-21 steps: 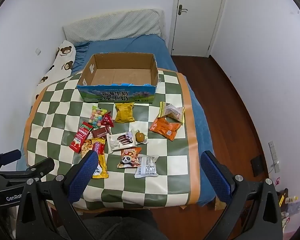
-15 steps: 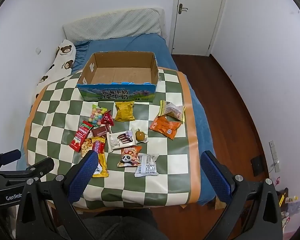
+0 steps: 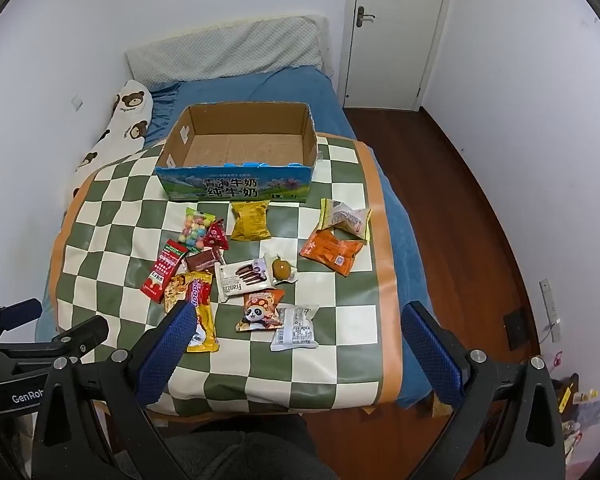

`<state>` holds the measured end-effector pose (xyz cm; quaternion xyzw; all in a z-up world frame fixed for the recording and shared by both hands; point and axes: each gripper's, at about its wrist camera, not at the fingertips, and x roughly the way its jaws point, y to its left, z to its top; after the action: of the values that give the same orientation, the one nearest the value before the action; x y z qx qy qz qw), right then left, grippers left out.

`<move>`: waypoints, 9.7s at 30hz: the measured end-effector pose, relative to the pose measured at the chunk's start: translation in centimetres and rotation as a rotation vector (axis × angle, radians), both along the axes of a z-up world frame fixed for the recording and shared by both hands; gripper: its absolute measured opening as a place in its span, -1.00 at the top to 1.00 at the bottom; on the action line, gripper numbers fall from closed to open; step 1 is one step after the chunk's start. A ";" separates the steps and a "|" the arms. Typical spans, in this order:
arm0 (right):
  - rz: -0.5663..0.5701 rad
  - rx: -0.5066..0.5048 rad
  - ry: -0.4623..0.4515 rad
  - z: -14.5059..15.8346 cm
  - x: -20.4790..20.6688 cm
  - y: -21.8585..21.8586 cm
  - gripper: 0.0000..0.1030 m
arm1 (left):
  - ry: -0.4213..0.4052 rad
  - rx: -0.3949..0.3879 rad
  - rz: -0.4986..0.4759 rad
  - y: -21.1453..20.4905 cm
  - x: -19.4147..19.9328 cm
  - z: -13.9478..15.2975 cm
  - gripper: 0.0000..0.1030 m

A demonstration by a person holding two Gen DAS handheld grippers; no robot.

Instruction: Organize snacks

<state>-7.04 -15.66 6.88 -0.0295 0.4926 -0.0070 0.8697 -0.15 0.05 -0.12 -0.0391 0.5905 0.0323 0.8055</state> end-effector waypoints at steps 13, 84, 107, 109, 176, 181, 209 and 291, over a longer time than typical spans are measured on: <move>-0.002 0.003 -0.006 0.8 -0.7 -0.1 -1.00 | -0.005 0.002 0.000 0.2 0.1 0.6 -1.00; -0.034 0.033 0.064 -4.5 1.0 -0.8 -1.00 | -0.034 0.086 0.045 1.0 1.5 -3.8 -1.00; -0.102 0.247 0.499 -29.4 15.9 0.2 -1.00 | 0.418 -0.070 0.174 5.4 11.6 -30.0 -0.94; -0.111 0.252 0.523 -30.5 16.6 0.4 -0.99 | 0.444 -0.073 0.169 5.1 11.9 -31.3 -0.94; 0.003 0.410 0.075 -13.3 31.1 2.9 0.20 | 0.024 -0.097 -0.050 4.5 34.8 -10.0 -0.68; 0.030 0.410 0.078 -15.7 39.6 2.9 0.20 | 0.111 -0.095 -0.041 4.6 43.1 -13.9 -0.68; 0.087 0.291 0.250 -27.7 52.7 3.2 -0.68 | 0.232 -0.081 0.012 5.2 51.5 -23.9 -0.69; 0.165 0.052 0.656 -37.0 21.5 12.7 -0.52 | 0.499 -0.149 0.074 13.8 12.7 -34.9 -0.17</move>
<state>14.43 -2.95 -30.09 -0.0478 0.7420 0.0858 0.6631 12.57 13.81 -35.06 -0.1108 0.7698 0.0267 0.6280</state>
